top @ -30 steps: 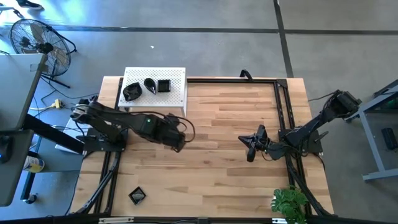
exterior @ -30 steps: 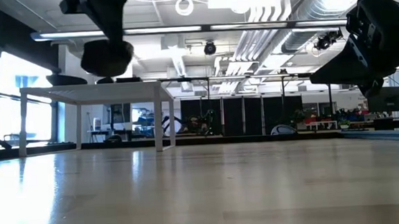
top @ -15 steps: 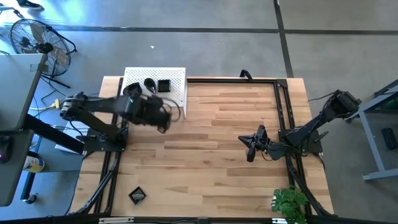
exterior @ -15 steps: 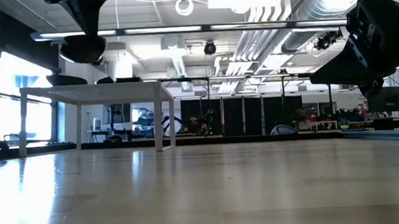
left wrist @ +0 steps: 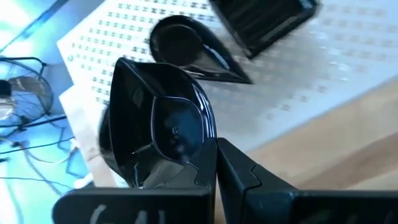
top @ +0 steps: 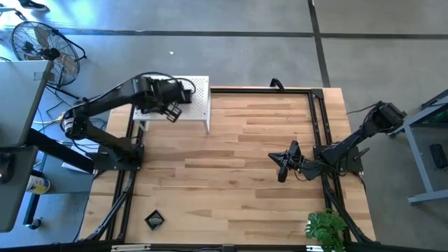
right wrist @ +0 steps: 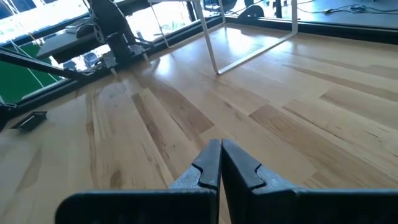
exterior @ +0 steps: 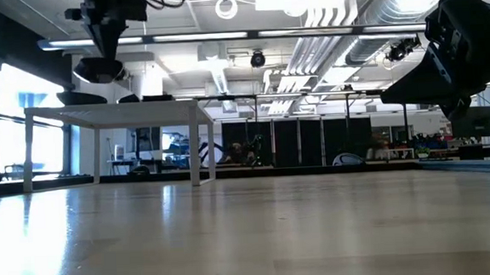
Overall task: Pick & Place Mini shaped plates
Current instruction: Stack the black leaf shaped plate on top of the stacked black leaf shaped plates on the shelf
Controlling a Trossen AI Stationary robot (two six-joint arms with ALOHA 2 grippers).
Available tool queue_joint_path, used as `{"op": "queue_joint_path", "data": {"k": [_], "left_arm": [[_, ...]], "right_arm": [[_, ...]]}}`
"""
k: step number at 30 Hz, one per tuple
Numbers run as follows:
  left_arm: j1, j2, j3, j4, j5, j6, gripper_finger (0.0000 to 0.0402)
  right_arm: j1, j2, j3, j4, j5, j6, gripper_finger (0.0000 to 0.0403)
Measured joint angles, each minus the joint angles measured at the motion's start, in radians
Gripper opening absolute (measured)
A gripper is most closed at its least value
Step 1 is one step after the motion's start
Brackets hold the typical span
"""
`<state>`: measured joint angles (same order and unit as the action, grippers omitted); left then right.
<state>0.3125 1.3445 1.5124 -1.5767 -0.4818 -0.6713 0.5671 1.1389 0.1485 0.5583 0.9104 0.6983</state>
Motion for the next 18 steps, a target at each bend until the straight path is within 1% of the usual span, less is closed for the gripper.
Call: {"op": "queue_joint_path", "data": {"k": [3, 5, 8, 12, 15, 18], "left_arm": [[0.062, -0.005, -0.004, 0.013, 0.027, 0.109, 0.0], [0.088, -0.016, -0.001, 0.0, 0.03, 0.149, 0.0], [0.11, -0.014, -0.024, 0.007, 0.017, 0.178, 0.0], [0.128, -0.042, -0.104, 0.002, 0.013, 0.206, 0.0], [0.13, -0.062, -0.172, 0.006, -0.02, 0.215, 0.0], [0.128, -0.091, -0.208, 0.005, -0.029, 0.221, 0.0]], "right_arm": [[0.0, 0.0, 0.0, 0.0, 0.0, 0.0, 0.0002], [0.0, 0.0, 0.0, 0.0, 0.0, 0.0, 0.0002], [0.0, 0.0, 0.0, 0.0, 0.0, 0.0, 0.0001], [0.0, 0.0, 0.0, 0.0, 0.0, 0.0, 0.0002], [0.0, 0.0, 0.0, 0.0, 0.0, 0.0, 0.0001], [0.0, 0.0, 0.0, 0.0, 0.0, 0.0, 0.0002]]}}
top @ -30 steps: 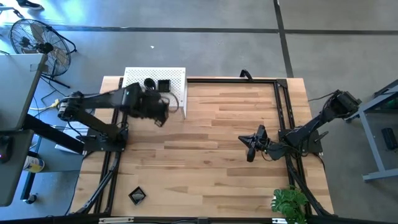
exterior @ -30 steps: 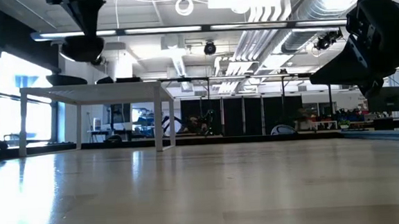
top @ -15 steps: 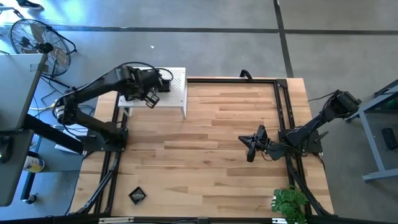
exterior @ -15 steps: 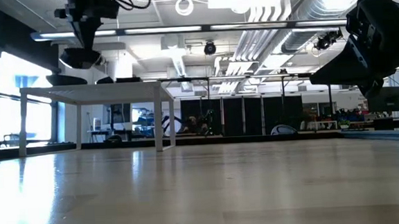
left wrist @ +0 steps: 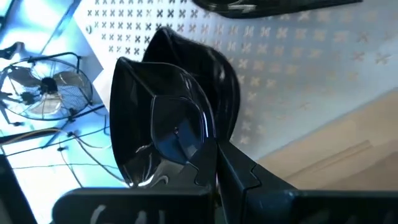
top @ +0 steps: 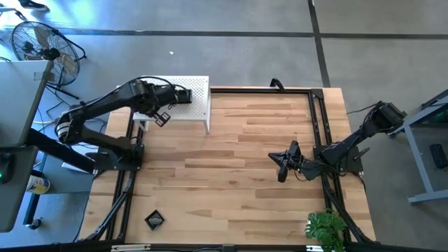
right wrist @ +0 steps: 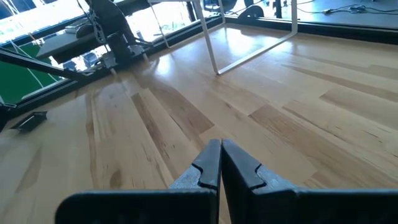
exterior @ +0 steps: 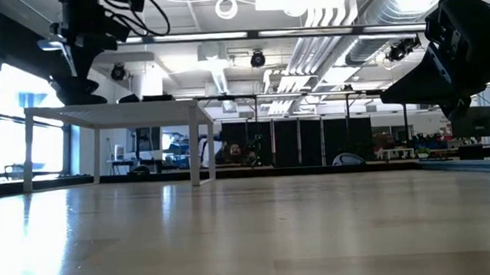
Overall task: Pick & Place Mini shaped plates
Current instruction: Stack the black leaf shaped plate on top of the stacked black leaf shaped plates on the shelf
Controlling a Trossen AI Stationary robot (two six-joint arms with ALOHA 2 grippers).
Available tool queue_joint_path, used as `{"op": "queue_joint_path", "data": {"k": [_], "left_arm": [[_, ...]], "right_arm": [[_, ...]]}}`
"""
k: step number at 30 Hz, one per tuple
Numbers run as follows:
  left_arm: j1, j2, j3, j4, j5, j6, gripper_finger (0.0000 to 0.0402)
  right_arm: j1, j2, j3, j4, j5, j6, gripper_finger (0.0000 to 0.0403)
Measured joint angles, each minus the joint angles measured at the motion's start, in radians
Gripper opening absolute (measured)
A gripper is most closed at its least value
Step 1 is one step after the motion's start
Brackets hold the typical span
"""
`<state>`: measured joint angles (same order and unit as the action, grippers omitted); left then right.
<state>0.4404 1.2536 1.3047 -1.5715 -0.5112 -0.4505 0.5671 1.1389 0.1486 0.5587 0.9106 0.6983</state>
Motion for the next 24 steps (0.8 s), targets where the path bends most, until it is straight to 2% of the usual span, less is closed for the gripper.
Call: {"op": "queue_joint_path", "data": {"k": [5, 14, 24], "left_arm": [[0.0, -0.028, -0.022, 0.053, -0.018, 0.058, 0.0], [0.028, -0.028, -0.024, 0.12, -0.023, 0.257, 0.0], [0.08, -0.028, -0.024, 0.113, 0.018, 0.311, 0.0]], "right_arm": [[0.0, 0.0, 0.0, 0.0, 0.002, 0.0, 0.0001], [0.0, 0.0, 0.0, 0.0, 0.004, 0.0, 0.0001], [0.0, 0.0, 0.0, 0.0, 0.0, 0.0, 0.0002]]}}
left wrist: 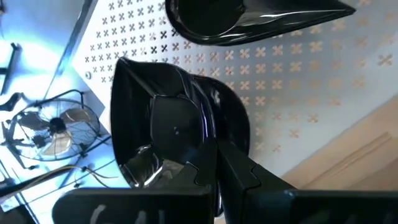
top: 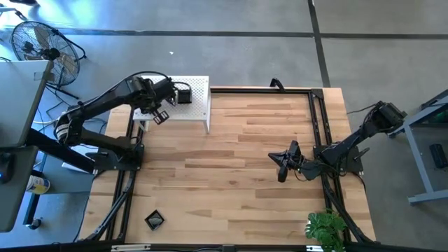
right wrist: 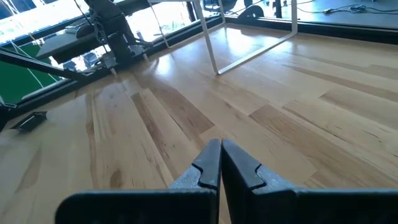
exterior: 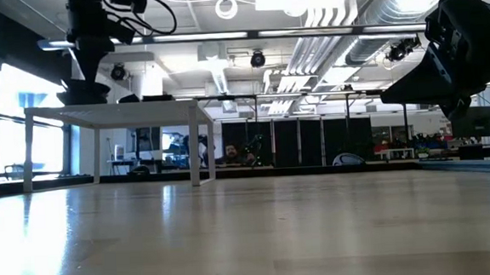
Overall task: Pick & Place Mini shaped plates
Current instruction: Stack the black leaf shaped plate on top of the stacked black leaf shaped plates on the shelf
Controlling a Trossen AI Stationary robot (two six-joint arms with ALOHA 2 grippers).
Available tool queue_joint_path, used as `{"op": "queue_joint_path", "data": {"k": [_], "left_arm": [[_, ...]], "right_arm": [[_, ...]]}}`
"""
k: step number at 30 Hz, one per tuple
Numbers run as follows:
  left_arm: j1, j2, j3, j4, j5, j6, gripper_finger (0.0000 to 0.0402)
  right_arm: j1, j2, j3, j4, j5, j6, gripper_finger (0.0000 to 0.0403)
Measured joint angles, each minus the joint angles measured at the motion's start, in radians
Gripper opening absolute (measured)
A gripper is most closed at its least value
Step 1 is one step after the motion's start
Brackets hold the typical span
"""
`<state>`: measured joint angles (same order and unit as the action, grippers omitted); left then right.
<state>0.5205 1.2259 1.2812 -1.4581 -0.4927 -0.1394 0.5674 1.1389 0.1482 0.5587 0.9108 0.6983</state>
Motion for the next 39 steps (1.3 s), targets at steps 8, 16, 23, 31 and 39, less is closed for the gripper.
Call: {"op": "queue_joint_path", "data": {"k": [8, 16, 23, 31, 39], "left_arm": [[-0.003, 0.0, 0.0, 0.02, 0.008, 0.028, 0.0], [-0.003, 0.0, 0.0, 0.02, 0.022, 0.031, 0.0], [-0.003, 0.0, 0.0, 0.011, 0.017, 0.013, 0.0001], [-0.003, 0.0, 0.0, 0.004, 0.012, 0.003, 0.0001], [-0.003, 0.001, 0.0, -0.011, 0.031, -0.004, 0.002]], "right_arm": [[0.0, 0.0, 0.0, 0.001, 0.0, 0.0, 0.0002], [0.0, 0.0, 0.0, 0.008, 0.0, 0.0, 0.0002], [0.0, 0.0, 0.0, 0.008, -0.001, 0.0, 0.0001], [0.0, 0.0, 0.0, 0.008, -0.001, 0.0, 0.0001], [0.0, 0.0, 0.0, 0.02, -0.001, -0.004, 0.0001]]}}
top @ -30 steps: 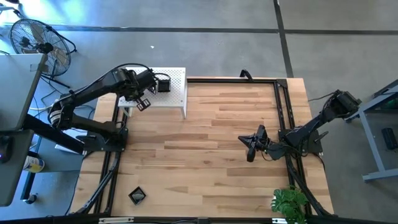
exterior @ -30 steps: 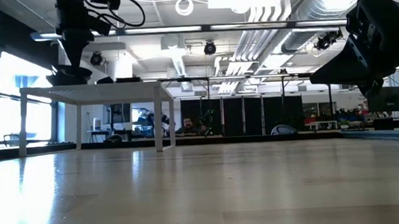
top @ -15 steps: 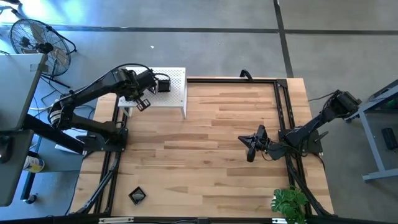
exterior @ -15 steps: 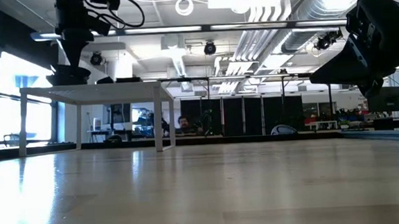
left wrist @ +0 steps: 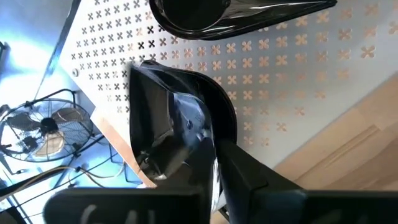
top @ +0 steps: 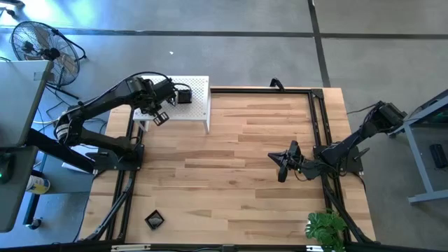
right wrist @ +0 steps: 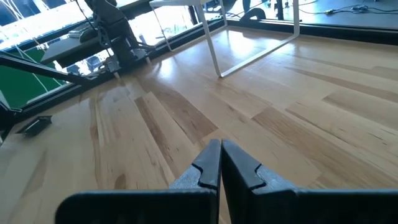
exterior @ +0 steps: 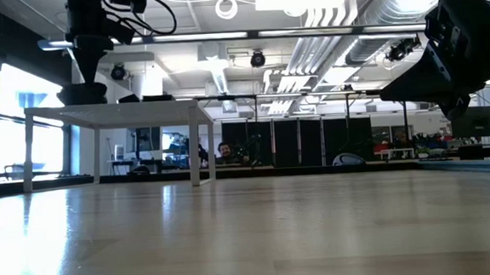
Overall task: Pick & Place Mini shaped plates
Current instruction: Stack the black leaf shaped plate on top of the stacked black leaf shaped plates on the shelf, then stack the black square plate on the top of the stacked black square plates on the shelf
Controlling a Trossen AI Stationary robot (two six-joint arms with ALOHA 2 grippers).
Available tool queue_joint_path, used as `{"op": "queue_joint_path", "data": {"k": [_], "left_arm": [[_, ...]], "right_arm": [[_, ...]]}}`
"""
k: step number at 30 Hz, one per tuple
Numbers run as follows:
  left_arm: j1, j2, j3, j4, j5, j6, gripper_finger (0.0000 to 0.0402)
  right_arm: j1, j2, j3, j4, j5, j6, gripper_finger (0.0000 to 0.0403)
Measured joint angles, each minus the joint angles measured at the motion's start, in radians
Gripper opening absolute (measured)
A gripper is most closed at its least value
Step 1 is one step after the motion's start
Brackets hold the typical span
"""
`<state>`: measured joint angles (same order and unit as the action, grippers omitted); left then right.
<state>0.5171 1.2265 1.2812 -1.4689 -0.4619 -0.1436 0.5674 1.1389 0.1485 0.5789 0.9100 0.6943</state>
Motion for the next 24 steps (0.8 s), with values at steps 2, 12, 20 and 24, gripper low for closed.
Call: {"op": "queue_joint_path", "data": {"k": [2, 12, 20, 24], "left_arm": [[0.0, 0.0, 0.0, 0.0, 0.0, -0.004, 0.0036], [0.0, 0.0, 0.0, -0.029, 0.0, 0.001, 0.0078], [0.0, 0.0, 0.0, -0.022, 0.011, 0.001, 0.0078], [0.0, 0.0, 0.0, -0.028, 0.014, -0.003, 0.0078]], "right_arm": [[0.0, 0.0, 0.0, 0.003, 0.0, -0.002, 0.0001], [0.0, 0.0, 0.0, 0.009, 0.0, -0.007, 0.0001], [0.0, 0.0, 0.0, 0.01, 0.0, -0.007, 0.0], [0.0, 0.0, 0.0, 0.01, -0.003, -0.007, 0.0]]}}
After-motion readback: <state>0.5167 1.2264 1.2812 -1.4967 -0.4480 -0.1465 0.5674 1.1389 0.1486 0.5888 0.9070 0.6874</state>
